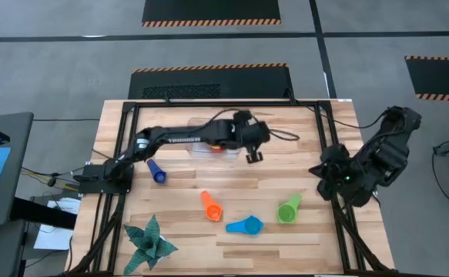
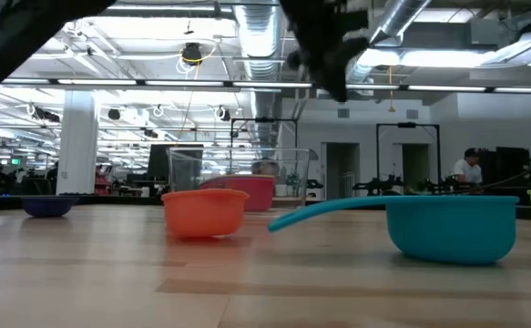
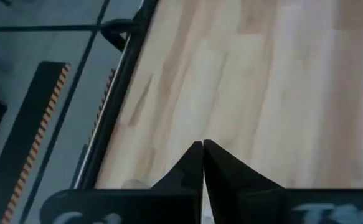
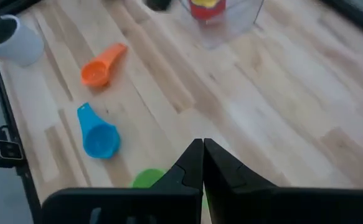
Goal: Nest measuring cups in basket
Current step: Adjust the transparent bin, then stack the green measuring cup on top of the yellow measuring cup into the transparent bin
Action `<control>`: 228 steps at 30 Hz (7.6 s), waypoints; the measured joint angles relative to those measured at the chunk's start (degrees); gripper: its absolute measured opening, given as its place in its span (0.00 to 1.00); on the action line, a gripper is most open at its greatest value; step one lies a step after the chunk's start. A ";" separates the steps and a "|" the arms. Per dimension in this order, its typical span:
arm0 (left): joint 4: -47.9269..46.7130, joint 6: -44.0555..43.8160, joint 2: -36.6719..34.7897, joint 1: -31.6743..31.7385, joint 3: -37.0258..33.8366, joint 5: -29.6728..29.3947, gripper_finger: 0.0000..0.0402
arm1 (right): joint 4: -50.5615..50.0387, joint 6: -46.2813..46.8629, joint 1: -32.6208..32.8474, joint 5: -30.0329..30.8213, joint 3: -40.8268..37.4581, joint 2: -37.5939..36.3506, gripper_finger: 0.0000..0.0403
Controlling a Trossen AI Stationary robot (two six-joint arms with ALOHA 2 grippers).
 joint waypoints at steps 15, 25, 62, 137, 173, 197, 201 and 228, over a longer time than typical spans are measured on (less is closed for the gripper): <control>5.95 3.15 7.25 3.95 0.18 7.62 0.00 | -2.11 -6.10 1.11 6.70 5.70 -0.86 0.06; -1.57 2.44 7.42 6.55 -0.21 7.29 0.00 | -2.40 -6.11 1.11 6.56 5.69 -0.94 0.06; -17.25 -3.53 -1.99 -4.66 3.72 9.24 0.00 | -2.35 -14.84 1.54 2.21 5.63 0.89 0.06; -25.62 -24.57 -25.67 -34.20 -33.36 -0.79 0.00 | 40.46 22.29 -14.93 -17.63 -28.51 24.52 0.02; 37.52 4.69 -13.08 -20.50 -31.40 14.73 0.00 | -2.13 21.04 14.00 22.30 19.96 24.11 0.04; 16.27 -2.16 8.06 -18.41 -1.32 21.35 0.30 | -3.43 4.46 14.85 24.45 25.57 22.25 0.04; 19.49 -8.65 9.68 -17.22 -1.22 18.99 0.34 | -3.45 4.48 14.58 24.45 25.57 22.17 0.05; 22.56 -15.84 16.66 -15.54 -1.24 20.16 0.35 | -3.43 3.34 15.56 24.36 25.57 22.17 0.05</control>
